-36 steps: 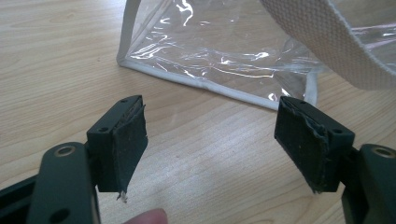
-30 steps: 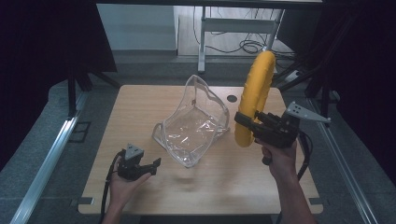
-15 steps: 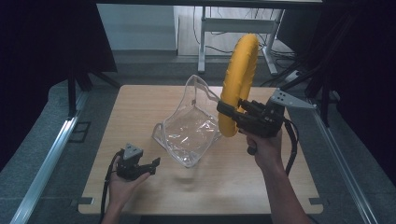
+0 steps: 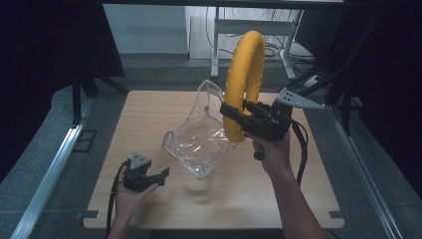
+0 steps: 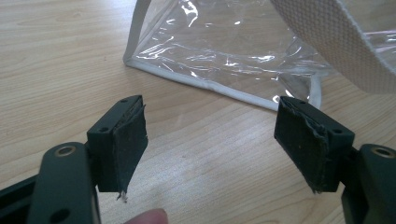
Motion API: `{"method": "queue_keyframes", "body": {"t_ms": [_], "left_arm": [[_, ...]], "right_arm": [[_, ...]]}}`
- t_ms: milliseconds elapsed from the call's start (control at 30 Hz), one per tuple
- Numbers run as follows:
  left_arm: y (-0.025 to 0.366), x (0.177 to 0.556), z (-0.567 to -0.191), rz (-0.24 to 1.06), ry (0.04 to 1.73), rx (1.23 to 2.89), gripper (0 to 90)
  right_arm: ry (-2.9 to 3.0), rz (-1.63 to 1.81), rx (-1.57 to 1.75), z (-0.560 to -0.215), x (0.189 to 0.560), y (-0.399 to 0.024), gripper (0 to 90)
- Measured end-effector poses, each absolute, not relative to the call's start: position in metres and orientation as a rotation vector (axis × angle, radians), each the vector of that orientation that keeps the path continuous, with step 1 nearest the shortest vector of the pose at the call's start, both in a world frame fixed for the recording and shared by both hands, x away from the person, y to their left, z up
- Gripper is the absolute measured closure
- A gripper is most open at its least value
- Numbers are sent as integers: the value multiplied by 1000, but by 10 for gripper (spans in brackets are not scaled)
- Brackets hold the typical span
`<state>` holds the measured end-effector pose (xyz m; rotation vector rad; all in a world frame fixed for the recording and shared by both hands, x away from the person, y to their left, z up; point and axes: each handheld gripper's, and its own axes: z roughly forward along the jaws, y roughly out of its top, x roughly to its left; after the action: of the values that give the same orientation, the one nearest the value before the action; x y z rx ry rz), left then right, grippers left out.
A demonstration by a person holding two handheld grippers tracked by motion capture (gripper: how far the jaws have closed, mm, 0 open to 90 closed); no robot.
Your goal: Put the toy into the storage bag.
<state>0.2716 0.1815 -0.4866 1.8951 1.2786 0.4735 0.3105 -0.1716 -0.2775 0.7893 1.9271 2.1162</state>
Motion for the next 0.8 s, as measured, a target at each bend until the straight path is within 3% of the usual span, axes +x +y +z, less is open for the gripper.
{"method": "queue_keyframes", "body": {"t_ms": [800], "left_arm": [[183,271,-486,473,1283,1885,254]], "right_arm": [[1897,2152,731,-265,309,-155,513]]}}
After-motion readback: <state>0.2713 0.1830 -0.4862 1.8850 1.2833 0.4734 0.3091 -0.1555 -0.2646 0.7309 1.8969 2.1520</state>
